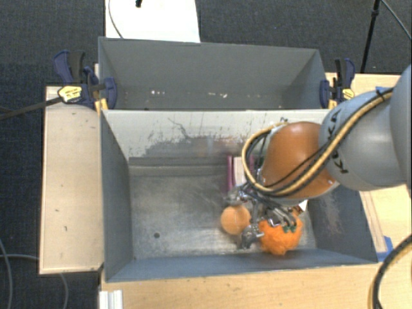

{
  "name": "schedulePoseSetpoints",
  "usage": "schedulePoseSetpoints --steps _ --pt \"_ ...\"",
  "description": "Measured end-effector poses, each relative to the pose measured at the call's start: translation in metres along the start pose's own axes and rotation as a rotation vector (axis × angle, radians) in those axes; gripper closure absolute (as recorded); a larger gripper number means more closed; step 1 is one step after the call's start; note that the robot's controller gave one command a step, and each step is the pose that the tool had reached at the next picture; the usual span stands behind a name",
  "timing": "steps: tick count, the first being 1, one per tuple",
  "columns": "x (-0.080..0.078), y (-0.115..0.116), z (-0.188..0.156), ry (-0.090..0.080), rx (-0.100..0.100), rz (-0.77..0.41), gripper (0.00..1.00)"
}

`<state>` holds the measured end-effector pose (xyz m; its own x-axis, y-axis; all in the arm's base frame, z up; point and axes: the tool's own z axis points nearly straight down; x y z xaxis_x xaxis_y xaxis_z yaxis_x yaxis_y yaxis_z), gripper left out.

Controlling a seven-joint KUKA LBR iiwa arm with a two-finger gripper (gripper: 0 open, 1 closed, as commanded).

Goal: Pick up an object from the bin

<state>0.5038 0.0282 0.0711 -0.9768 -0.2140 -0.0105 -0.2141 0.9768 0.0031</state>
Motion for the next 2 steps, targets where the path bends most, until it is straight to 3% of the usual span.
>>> schedulePoseSetpoints --steps 1,2 --pt "0.0003 0.0305 -0.0031 -0.002 0.004 0.000 1.00" --pt "0.0003 0.0305 -0.0031 -0.002 0.004 0.000 1.00"
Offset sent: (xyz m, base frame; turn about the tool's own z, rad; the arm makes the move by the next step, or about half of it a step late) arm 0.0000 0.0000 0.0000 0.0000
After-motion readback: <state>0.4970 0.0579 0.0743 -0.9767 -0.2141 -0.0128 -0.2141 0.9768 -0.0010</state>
